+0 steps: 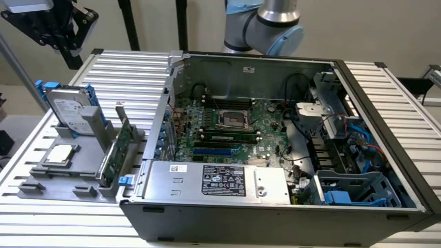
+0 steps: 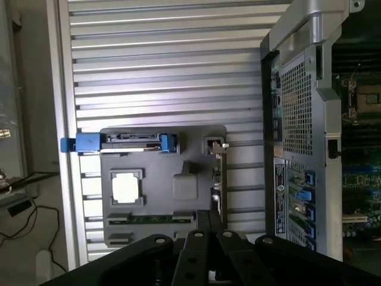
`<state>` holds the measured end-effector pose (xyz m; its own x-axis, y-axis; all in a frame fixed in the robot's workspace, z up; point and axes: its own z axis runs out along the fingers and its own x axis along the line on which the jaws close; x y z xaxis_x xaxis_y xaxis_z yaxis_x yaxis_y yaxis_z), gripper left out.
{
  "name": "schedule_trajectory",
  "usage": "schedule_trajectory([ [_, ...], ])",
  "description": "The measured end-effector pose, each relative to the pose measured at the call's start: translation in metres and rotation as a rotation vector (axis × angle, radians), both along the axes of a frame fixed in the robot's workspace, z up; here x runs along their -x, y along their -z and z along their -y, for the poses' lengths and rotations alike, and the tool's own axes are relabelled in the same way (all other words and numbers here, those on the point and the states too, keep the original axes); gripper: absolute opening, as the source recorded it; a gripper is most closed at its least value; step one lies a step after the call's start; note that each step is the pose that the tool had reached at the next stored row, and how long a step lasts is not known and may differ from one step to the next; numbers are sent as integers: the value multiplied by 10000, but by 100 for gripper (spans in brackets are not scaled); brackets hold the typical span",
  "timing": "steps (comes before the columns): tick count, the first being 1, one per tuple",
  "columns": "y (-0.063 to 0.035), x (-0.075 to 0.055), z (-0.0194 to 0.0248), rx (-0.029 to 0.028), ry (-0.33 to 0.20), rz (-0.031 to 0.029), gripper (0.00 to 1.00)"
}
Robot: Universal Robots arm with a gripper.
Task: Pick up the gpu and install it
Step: 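Reach for the gpu, then pick up the gpu and move the gpu toward the slot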
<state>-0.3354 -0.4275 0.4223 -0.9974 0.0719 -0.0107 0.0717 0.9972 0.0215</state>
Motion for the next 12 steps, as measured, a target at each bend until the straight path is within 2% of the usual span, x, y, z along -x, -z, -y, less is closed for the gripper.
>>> schedule_trajectory([
  [2,8,0,23,9,-1,-7,11],
  [12,7,0,23,11,-1,-8,11],
])
